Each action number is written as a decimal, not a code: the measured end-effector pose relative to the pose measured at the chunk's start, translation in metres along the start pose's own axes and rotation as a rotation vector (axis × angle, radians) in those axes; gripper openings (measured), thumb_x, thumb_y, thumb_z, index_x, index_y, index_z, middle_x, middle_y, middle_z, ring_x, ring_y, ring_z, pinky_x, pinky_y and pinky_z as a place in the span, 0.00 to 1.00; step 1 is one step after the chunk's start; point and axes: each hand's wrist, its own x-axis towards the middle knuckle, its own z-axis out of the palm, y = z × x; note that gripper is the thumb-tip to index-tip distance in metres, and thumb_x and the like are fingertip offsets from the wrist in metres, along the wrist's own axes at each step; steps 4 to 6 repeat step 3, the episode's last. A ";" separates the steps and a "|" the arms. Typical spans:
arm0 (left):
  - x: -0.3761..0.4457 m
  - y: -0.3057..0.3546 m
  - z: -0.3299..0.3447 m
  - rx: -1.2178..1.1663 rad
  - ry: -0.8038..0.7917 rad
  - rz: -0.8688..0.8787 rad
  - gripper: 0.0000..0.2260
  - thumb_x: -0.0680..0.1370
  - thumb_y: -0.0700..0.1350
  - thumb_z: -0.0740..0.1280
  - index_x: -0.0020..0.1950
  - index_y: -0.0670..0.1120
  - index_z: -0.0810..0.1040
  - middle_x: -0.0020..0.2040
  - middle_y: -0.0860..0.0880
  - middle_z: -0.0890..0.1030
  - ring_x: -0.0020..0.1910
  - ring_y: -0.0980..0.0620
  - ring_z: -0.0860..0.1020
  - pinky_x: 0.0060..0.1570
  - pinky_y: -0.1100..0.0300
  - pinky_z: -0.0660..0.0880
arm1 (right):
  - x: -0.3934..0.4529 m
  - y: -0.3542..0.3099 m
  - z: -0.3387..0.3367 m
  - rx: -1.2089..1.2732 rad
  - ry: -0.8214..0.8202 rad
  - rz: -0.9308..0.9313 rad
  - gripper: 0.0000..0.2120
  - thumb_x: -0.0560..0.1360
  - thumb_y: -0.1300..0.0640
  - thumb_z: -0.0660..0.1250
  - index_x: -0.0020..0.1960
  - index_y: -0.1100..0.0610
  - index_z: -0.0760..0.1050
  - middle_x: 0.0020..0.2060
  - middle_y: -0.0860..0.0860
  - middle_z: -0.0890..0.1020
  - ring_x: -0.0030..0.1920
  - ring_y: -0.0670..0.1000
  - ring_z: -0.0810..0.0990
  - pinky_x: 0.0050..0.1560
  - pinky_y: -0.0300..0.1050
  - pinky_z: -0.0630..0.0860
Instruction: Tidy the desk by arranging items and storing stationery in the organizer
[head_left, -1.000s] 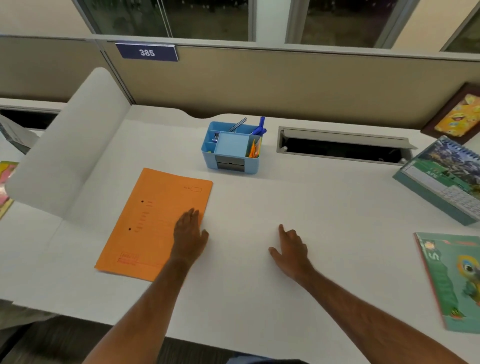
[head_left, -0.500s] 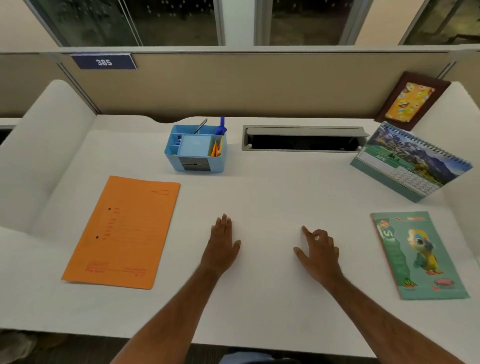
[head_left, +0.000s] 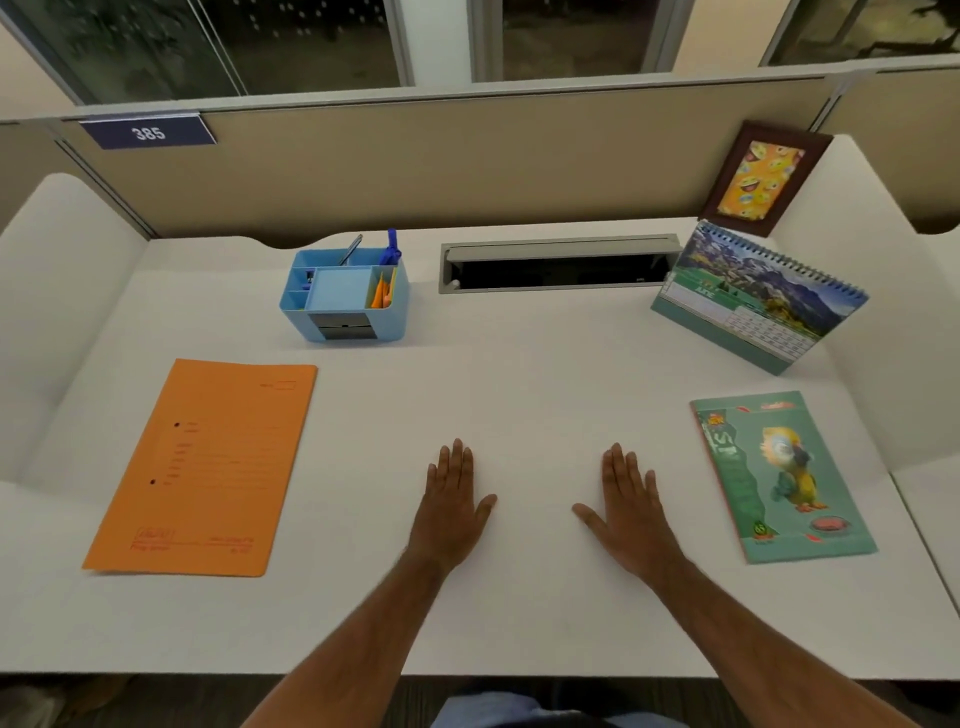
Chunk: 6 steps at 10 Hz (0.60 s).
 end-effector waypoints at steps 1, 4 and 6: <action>-0.003 0.007 0.006 0.004 -0.013 -0.013 0.42 0.78 0.68 0.36 0.83 0.40 0.37 0.82 0.45 0.34 0.82 0.46 0.36 0.81 0.52 0.37 | 0.001 0.004 0.002 0.005 -0.006 -0.026 0.54 0.70 0.23 0.27 0.81 0.63 0.37 0.80 0.57 0.37 0.81 0.58 0.38 0.79 0.56 0.38; 0.001 0.012 0.006 -0.038 0.011 -0.011 0.49 0.72 0.74 0.25 0.83 0.41 0.36 0.82 0.46 0.34 0.82 0.47 0.35 0.81 0.51 0.39 | 0.010 0.006 -0.007 0.024 0.020 -0.060 0.55 0.69 0.24 0.24 0.81 0.64 0.37 0.81 0.59 0.37 0.81 0.58 0.37 0.78 0.50 0.35; 0.001 0.012 0.006 -0.038 0.011 -0.011 0.49 0.72 0.74 0.25 0.83 0.41 0.36 0.82 0.46 0.34 0.82 0.47 0.35 0.81 0.51 0.39 | 0.010 0.006 -0.007 0.024 0.020 -0.060 0.55 0.69 0.24 0.24 0.81 0.64 0.37 0.81 0.59 0.37 0.81 0.58 0.37 0.78 0.50 0.35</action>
